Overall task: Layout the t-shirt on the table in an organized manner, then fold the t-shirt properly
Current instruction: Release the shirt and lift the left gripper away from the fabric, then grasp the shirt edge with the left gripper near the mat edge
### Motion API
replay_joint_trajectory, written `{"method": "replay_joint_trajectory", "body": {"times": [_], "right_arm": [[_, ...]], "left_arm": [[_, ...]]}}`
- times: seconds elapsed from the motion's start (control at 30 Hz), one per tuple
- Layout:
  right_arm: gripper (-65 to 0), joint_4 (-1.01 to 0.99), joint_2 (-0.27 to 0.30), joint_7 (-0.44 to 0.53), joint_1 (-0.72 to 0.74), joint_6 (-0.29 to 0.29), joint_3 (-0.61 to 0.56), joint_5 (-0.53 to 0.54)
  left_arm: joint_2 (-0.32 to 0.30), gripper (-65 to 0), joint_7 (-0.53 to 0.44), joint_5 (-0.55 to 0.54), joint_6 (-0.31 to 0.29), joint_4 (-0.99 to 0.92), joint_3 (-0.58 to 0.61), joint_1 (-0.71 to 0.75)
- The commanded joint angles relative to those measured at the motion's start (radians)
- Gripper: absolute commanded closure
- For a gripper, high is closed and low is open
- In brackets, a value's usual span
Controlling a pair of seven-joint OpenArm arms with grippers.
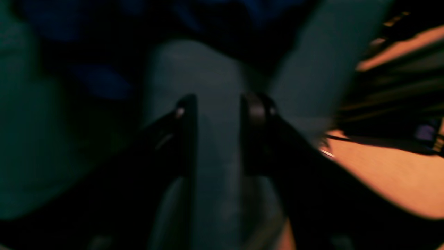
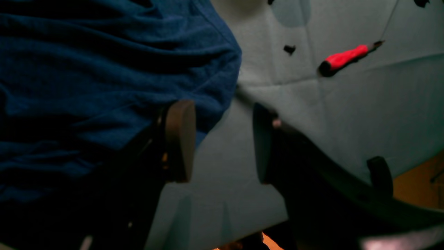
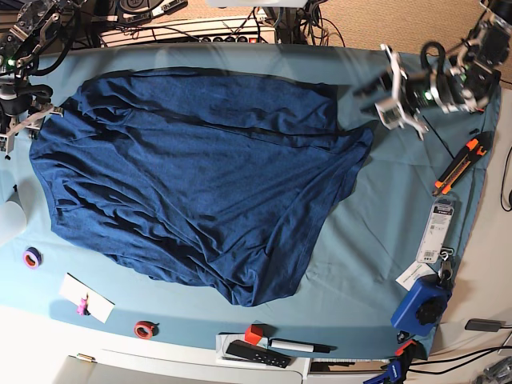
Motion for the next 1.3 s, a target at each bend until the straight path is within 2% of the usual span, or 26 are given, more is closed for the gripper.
{"method": "replay_joint_trajectory", "body": {"times": [0.0,0.03,0.13,0.27,0.53,0.6,0.8,0.97,1.27], "right_arm": [[-27.0,0.011,0.023,0.023,0.003,-0.001,0.007,0.005],[-27.0,0.011,0.023,0.023,0.003,-0.001,0.007,0.005],[-27.0,0.011,0.023,0.021,0.003,-0.001,0.007,0.005],[-27.0,0.011,0.023,0.018,0.003,-0.001,0.007,0.005],[-27.0,0.011,0.022,0.014,0.003,-0.001,0.007,0.005],[-27.0,0.011,0.023,0.014,0.003,-0.001,0.007,0.005],[-27.0,0.011,0.023,0.013,0.003,-0.001,0.007,0.005],[-27.0,0.011,0.022,0.01,0.003,-0.002,0.007,0.005],[-27.0,0.011,0.022,0.01,0.003,-0.002,0.007,0.005]], "left_arm": [[-0.012,-33.7,-0.011,0.002,-0.002,0.013,0.009,-0.006],[-0.005,-36.2,-0.006,0.01,-0.002,0.013,0.023,-0.006],[0.037,-36.5,0.053,0.008,-0.002,0.013,0.035,-0.006],[0.078,-36.5,0.057,-0.007,0.01,0.013,0.035,-0.006],[0.116,-33.2,0.162,-0.016,0.252,0.013,0.035,-0.006],[0.128,-33.0,0.192,-0.023,0.28,0.013,0.035,-0.006],[0.156,-32.8,0.267,-0.043,0.286,0.013,0.035,-0.005],[0.155,-24.2,0.304,-0.027,0.285,0.014,0.035,0.013],[0.154,-23.4,0.343,0.071,0.29,0.02,0.035,0.074]]}}
